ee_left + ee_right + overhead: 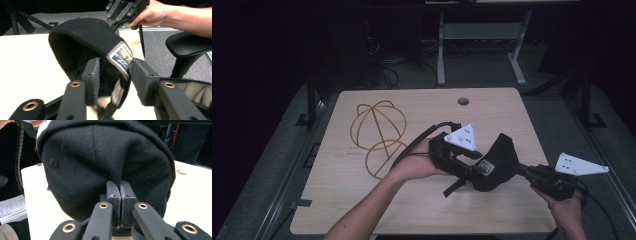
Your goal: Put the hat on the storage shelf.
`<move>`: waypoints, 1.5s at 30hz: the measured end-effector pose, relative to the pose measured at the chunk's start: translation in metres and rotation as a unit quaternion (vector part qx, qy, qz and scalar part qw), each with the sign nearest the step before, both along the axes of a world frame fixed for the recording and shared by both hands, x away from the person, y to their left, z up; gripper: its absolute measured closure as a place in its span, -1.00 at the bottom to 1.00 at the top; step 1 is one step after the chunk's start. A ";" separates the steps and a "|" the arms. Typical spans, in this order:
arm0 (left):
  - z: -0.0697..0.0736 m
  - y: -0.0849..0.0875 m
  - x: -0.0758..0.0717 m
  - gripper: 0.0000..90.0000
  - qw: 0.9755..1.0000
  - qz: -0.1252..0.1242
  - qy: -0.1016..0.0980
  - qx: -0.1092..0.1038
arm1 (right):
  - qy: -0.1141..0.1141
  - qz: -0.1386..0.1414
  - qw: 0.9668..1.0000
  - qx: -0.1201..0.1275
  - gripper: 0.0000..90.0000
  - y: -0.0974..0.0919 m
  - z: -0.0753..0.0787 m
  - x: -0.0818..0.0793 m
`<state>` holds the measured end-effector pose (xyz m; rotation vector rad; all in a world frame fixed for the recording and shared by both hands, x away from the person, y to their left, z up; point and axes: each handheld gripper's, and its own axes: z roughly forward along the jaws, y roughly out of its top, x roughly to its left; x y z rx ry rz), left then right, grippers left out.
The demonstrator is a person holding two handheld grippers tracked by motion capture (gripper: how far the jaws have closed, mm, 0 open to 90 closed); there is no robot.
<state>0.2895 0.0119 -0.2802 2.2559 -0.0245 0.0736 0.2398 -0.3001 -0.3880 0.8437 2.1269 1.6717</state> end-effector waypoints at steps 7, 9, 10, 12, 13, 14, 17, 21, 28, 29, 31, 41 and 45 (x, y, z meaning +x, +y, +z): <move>-0.004 0.015 -0.001 0.24 1.000 0.014 0.000 -0.002 | 0.001 -0.010 1.000 0.000 0.97 -0.008 0.009 0.002; -0.006 0.020 -0.002 0.23 1.000 0.018 0.000 -0.002 | 0.001 -0.013 1.000 -0.003 0.97 -0.011 0.015 0.003; -0.008 0.026 -0.002 0.23 1.000 0.023 0.001 -0.005 | 0.001 -0.013 1.000 -0.005 0.97 -0.011 0.017 0.004; -0.013 0.031 -0.002 0.20 1.000 0.030 0.004 -0.003 | -0.001 -0.016 1.000 -0.005 0.97 -0.014 0.023 0.005; -0.013 0.031 -0.002 0.19 1.000 0.030 0.004 -0.003 | -0.001 -0.016 1.000 -0.005 0.97 -0.014 0.023 0.005; -0.016 0.034 -0.003 0.19 0.999 0.037 0.004 0.001 | 0.000 -0.015 1.000 -0.004 0.97 -0.014 0.025 0.005; -0.024 0.041 -0.003 0.14 0.999 0.044 0.004 0.002 | 0.005 -0.015 1.000 -0.007 0.97 -0.017 0.032 0.008; -0.037 0.050 -0.004 0.10 0.998 0.055 0.009 0.007 | 0.017 -0.015 1.000 -0.008 0.97 -0.021 0.040 0.013; -0.052 0.060 -0.006 0.04 0.998 0.066 0.011 0.009 | 0.020 -0.015 1.000 -0.017 0.97 -0.024 0.047 0.018; -0.054 0.061 -0.006 0.03 0.998 0.069 0.011 0.008 | 0.021 -0.016 1.000 -0.017 0.97 -0.024 0.048 0.019; -0.060 0.063 -0.006 0.02 0.997 0.073 0.010 0.012 | 0.022 -0.016 1.000 -0.016 0.97 -0.025 0.049 0.020; -0.089 0.076 -0.008 -0.09 0.995 0.092 0.016 0.017 | 0.026 -0.016 0.999 -0.020 0.97 -0.023 0.058 0.032; -0.097 0.079 -0.011 -0.12 0.995 0.097 0.015 0.023 | 0.029 -0.008 0.999 -0.024 0.97 -0.020 0.062 0.037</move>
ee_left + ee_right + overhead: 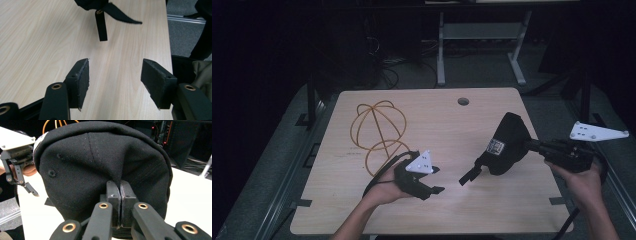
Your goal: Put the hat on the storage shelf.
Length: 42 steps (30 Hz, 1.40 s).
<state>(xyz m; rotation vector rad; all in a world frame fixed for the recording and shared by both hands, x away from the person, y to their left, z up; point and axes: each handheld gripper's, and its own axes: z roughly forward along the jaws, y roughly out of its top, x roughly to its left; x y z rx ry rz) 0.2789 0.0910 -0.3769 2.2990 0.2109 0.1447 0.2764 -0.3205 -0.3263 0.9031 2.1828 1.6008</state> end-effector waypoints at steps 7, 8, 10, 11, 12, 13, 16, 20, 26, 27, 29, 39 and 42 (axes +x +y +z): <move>-0.016 0.008 -0.003 -0.21 1.000 0.011 0.002 0.000 | 0.001 0.003 1.000 -0.003 0.97 0.008 0.008 0.008; -0.016 0.008 -0.003 -0.21 1.000 0.011 0.002 0.000 | 0.000 0.004 1.000 -0.004 0.97 0.008 0.009 0.009; -0.022 0.010 -0.004 -0.21 1.000 0.009 0.006 0.003 | 0.002 0.005 1.000 -0.006 0.97 0.011 0.012 0.011; -0.022 0.010 -0.004 -0.21 1.000 0.009 0.006 0.003 | 0.002 0.006 1.000 -0.006 0.97 0.012 0.013 0.012; -0.025 0.010 -0.005 -0.21 1.000 0.009 0.008 0.002 | 0.002 0.006 1.000 -0.006 0.97 0.012 0.013 0.012; -0.026 0.010 -0.005 -0.21 1.000 0.010 0.010 0.001 | 0.002 0.007 1.000 -0.007 0.97 0.015 0.017 0.014; -0.031 0.009 -0.006 -0.22 1.000 0.007 0.007 0.013 | 0.003 0.008 1.000 -0.010 0.96 0.017 0.020 0.016; -0.035 0.008 -0.008 -0.22 1.000 0.005 0.009 0.017 | 0.001 0.012 1.000 -0.010 0.96 0.023 0.028 0.020; -0.038 0.013 -0.009 -0.23 1.000 0.009 0.011 0.021 | -0.002 0.019 1.000 -0.013 0.96 0.034 0.041 0.029; -0.038 0.014 -0.009 -0.24 1.000 0.012 0.011 0.021 | -0.002 0.019 1.000 -0.012 0.97 0.036 0.042 0.029; -0.038 0.015 -0.009 -0.24 1.000 0.012 0.008 0.022 | -0.002 0.020 1.000 -0.012 0.97 0.037 0.043 0.031; -0.041 0.016 -0.010 -0.32 0.999 0.018 0.003 0.028 | -0.007 0.033 0.999 -0.013 0.97 0.054 0.058 0.040; -0.041 0.015 -0.010 -0.33 0.999 0.018 0.003 0.027 | -0.008 0.039 0.999 -0.014 0.96 0.063 0.065 0.044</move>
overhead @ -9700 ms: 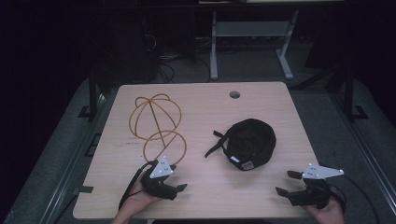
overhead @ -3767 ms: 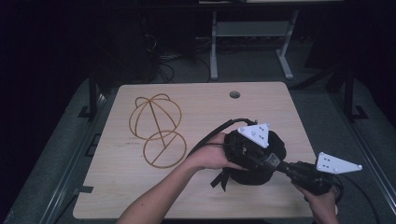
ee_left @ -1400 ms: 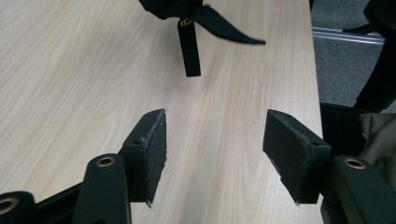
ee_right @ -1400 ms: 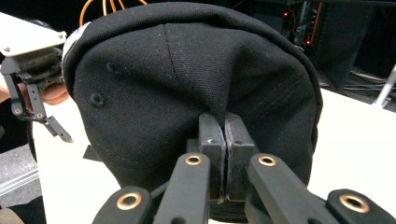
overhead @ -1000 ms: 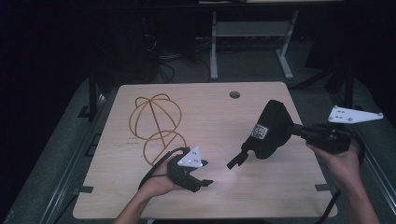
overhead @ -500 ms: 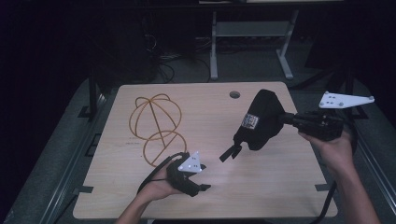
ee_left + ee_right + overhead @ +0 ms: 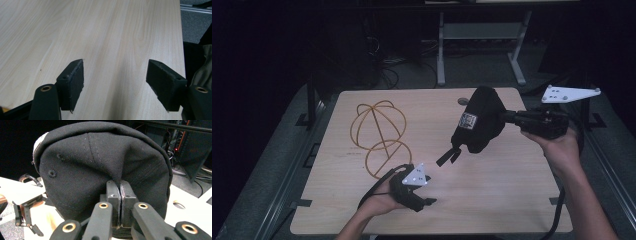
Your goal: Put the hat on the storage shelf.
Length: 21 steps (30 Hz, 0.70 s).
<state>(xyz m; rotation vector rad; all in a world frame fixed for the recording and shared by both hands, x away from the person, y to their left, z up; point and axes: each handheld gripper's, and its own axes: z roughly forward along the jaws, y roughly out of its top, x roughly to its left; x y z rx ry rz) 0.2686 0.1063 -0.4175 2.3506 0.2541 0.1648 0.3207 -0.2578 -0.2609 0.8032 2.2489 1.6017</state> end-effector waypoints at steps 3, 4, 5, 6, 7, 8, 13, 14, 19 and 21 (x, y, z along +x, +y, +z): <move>0.000 -0.001 0.000 -0.36 1.000 0.001 -0.002 0.001 | -0.003 0.003 1.000 -0.002 0.96 0.004 0.003 0.002; 0.000 0.000 0.000 -0.36 1.000 0.001 -0.002 0.002 | -0.004 0.005 1.000 -0.002 0.96 0.006 0.005 0.003; 0.000 -0.001 0.000 -0.37 1.000 0.002 -0.002 0.002 | -0.005 0.007 1.000 -0.004 0.96 0.009 0.007 0.003; 0.000 -0.001 0.000 -0.37 1.000 0.001 0.000 0.002 | -0.006 0.008 1.000 -0.005 0.96 0.011 0.009 0.004; 0.000 -0.001 0.000 -0.38 1.000 0.002 -0.001 0.000 | -0.006 0.011 1.000 -0.006 0.97 0.013 0.011 0.005; 0.000 -0.001 0.000 -0.38 1.000 0.002 -0.001 0.000 | -0.007 0.013 1.000 -0.006 0.96 0.016 0.013 0.005; 0.001 -0.001 0.000 -0.38 1.000 0.001 -0.004 -0.001 | -0.011 0.023 1.000 -0.005 0.96 0.025 0.021 0.010; 0.000 -0.001 0.000 -0.38 1.000 0.001 -0.002 -0.001 | -0.012 0.026 1.000 -0.006 0.97 0.029 0.024 0.013; 0.000 -0.001 -0.001 -0.38 1.000 0.003 0.002 -0.002 | -0.014 0.035 0.999 -0.008 0.97 0.041 0.031 0.018; 0.000 -0.001 -0.001 -0.38 1.000 0.002 0.002 -0.002 | -0.015 0.040 0.999 -0.009 0.96 0.046 0.034 0.021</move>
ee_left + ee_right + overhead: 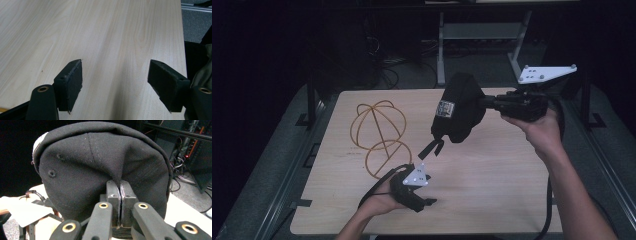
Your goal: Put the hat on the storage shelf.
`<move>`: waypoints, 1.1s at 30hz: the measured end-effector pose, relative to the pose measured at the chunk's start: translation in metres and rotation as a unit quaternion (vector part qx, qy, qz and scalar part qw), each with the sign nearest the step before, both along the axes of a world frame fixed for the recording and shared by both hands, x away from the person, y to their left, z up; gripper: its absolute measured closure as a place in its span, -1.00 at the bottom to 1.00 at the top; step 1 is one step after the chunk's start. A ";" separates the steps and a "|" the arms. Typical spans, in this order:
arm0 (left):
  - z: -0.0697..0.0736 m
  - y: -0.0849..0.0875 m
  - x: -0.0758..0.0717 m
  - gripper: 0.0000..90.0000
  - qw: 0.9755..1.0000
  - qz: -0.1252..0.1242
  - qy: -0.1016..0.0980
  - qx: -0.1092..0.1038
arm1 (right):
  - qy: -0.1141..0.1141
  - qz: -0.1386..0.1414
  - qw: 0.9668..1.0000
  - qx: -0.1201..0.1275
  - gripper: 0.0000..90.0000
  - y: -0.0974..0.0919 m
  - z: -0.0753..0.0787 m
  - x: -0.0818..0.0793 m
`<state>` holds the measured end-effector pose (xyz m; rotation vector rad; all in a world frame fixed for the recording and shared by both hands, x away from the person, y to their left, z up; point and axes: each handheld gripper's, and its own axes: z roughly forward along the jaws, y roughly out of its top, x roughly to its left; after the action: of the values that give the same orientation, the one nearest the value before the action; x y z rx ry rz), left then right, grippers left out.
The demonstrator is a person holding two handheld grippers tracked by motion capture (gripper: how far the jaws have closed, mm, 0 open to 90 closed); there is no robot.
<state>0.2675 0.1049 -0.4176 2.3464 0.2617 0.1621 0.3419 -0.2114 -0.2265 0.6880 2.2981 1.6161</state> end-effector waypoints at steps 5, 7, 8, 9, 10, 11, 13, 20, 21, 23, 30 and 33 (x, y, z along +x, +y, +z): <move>0.001 0.000 0.000 -0.38 1.000 -0.004 0.000 0.003 | -0.006 0.018 1.000 -0.006 0.97 0.019 0.012 0.006; 0.001 0.000 0.001 -0.38 1.000 -0.013 -0.008 0.004 | -0.008 0.020 1.000 -0.008 0.96 0.023 0.013 0.007; 0.001 -0.001 0.001 -0.38 1.000 -0.011 -0.007 0.004 | -0.012 0.030 0.999 -0.011 0.97 0.033 0.019 0.008; 0.001 -0.001 0.001 -0.38 1.000 -0.011 -0.007 0.004 | -0.012 0.033 0.999 -0.011 0.96 0.036 0.020 0.009; 0.001 -0.001 0.001 -0.38 1.000 -0.017 -0.011 0.007 | -0.013 0.037 0.999 -0.016 0.96 0.041 0.023 0.010; 0.002 -0.001 0.001 -0.38 1.000 -0.015 -0.010 0.006 | -0.013 0.037 0.999 -0.016 0.96 0.041 0.023 0.010; 0.002 -0.001 0.000 -0.38 1.000 -0.014 -0.010 0.004 | -0.014 0.045 0.999 -0.021 0.96 0.050 0.026 0.012; 0.006 -0.002 -0.001 -0.38 1.000 -0.019 -0.018 0.002 | -0.011 0.075 0.996 -0.044 0.96 0.085 0.037 0.020; 0.005 -0.002 -0.001 -0.38 1.000 -0.020 -0.019 0.003 | -0.009 0.079 0.996 -0.049 0.96 0.090 0.038 0.021; 0.005 -0.002 -0.001 -0.38 1.000 -0.022 -0.021 0.004 | -0.007 0.086 0.995 -0.057 0.96 0.101 0.040 0.025; 0.006 -0.002 -0.003 -0.38 1.000 -0.021 -0.015 0.005 | -0.003 0.110 0.991 -0.075 0.96 0.134 0.047 0.036; 0.006 -0.003 -0.002 -0.38 1.000 -0.024 -0.018 0.001 | -0.003 0.119 0.990 -0.076 0.96 0.147 0.050 0.039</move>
<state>0.2653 0.1020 -0.4120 2.3475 0.1867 0.1811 0.3814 -0.0647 -0.1767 0.3862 2.5480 1.5105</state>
